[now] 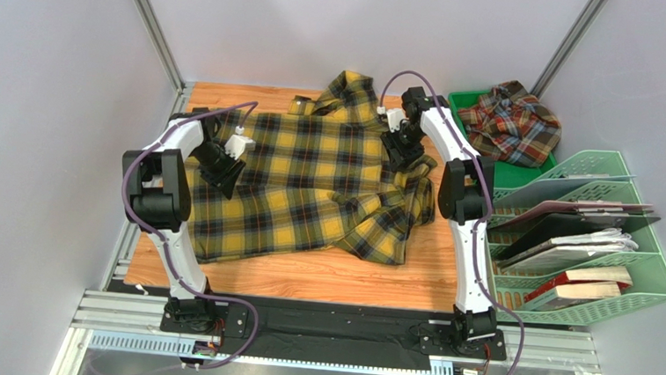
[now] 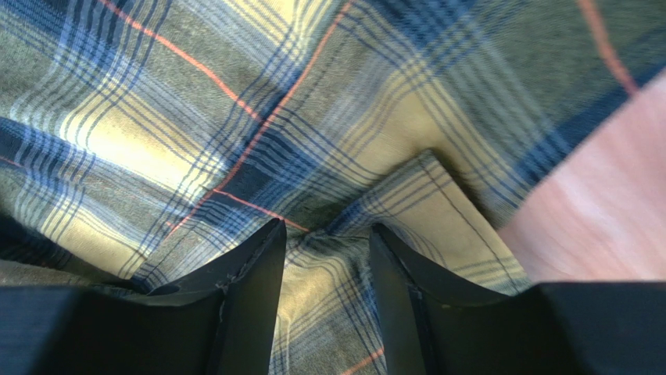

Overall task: Fold and stack the long sleeve shirts
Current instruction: Flatten the shirt out

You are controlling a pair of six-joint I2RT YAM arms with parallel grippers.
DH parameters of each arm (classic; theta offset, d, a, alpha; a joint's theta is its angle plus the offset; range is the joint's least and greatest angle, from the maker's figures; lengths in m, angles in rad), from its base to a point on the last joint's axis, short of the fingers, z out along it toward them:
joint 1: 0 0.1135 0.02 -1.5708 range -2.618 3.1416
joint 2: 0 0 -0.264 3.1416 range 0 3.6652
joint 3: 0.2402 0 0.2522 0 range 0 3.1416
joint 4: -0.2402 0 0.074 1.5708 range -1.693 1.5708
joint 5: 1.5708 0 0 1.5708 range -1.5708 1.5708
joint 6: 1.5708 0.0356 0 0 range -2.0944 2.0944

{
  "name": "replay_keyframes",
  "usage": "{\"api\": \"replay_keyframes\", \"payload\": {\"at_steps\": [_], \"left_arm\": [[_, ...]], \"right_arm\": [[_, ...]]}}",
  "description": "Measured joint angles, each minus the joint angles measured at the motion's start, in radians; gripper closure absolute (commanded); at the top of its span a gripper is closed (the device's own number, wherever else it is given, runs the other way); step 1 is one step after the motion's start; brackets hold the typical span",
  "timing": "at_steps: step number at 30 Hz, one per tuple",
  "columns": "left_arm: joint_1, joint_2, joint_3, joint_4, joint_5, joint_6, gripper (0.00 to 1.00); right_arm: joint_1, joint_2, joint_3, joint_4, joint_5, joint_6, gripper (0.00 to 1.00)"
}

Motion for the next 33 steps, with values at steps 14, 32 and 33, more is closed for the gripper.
{"api": "replay_keyframes", "payload": {"at_steps": [14,32,33], "left_arm": [[0.001,-0.084,0.024,-0.021,0.076,-0.06,0.37],[0.001,-0.378,-0.048,-0.08,0.151,-0.023,0.37],[0.001,-0.398,-0.059,-0.084,0.155,-0.013,0.37]], "right_arm": [[-0.124,-0.566,-0.477,0.049,-0.051,0.079,0.04],[-0.084,-0.792,-0.798,-0.067,-0.536,-0.026,1.0],[-0.06,-0.894,-0.823,-0.07,-0.543,-0.05,1.0]]}}
